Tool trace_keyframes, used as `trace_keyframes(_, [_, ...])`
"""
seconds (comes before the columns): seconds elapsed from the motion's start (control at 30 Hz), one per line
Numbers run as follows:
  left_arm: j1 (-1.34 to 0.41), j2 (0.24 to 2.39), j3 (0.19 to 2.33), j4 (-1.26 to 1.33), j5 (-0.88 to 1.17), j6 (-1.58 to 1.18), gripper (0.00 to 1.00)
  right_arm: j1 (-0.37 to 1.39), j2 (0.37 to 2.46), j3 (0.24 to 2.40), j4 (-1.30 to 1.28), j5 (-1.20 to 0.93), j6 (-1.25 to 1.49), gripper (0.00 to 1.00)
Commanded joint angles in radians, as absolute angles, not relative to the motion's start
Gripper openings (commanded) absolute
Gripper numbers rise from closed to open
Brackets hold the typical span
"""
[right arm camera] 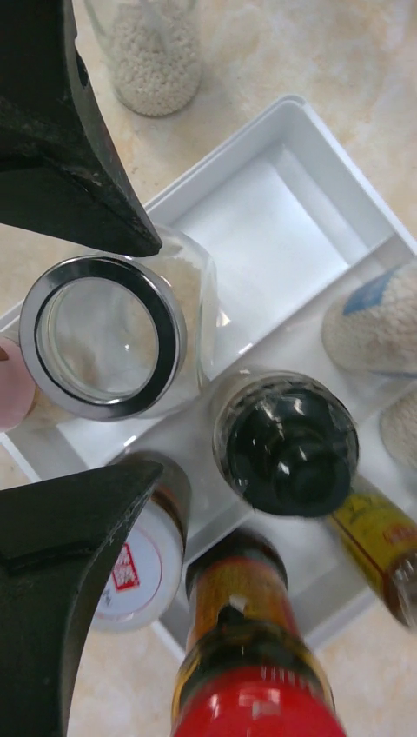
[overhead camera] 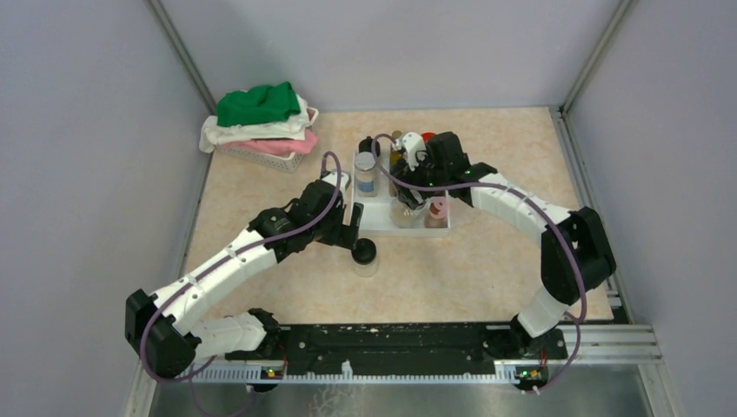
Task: Organize the condiment bottles
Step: Place the bottle in the storage box, then adjust the bottle in the storage box.
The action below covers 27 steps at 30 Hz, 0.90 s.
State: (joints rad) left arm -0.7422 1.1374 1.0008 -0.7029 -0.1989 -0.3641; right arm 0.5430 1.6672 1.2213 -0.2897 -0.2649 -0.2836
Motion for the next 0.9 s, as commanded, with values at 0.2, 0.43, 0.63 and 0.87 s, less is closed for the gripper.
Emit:
trace_keyframes(0.2, [-0.744, 1.107, 1.035, -0.68, -0.188, -0.362, 0.99, 0.543, 1.566, 1.211, -0.228, -0.18, -0.163, 0.86])
trace_keyframes(0.43, [-0.745, 1.09, 1.022, -0.681, -0.193, -0.362, 0.99, 0.544, 1.584, 1.23, -0.282, -0.178, -0.132, 0.86])
trace_keyframes(0.63, [-0.744, 1.089, 1.013, -0.677, -0.193, -0.362, 0.99, 0.555, 1.645, 1.258, -0.311, -0.189, -0.144, 0.83])
trace_keyframes(0.87, [-0.744, 1.09, 1.003, -0.672, -0.197, -0.362, 0.99, 0.594, 1.704, 1.297, -0.344, -0.184, -0.161, 0.76])
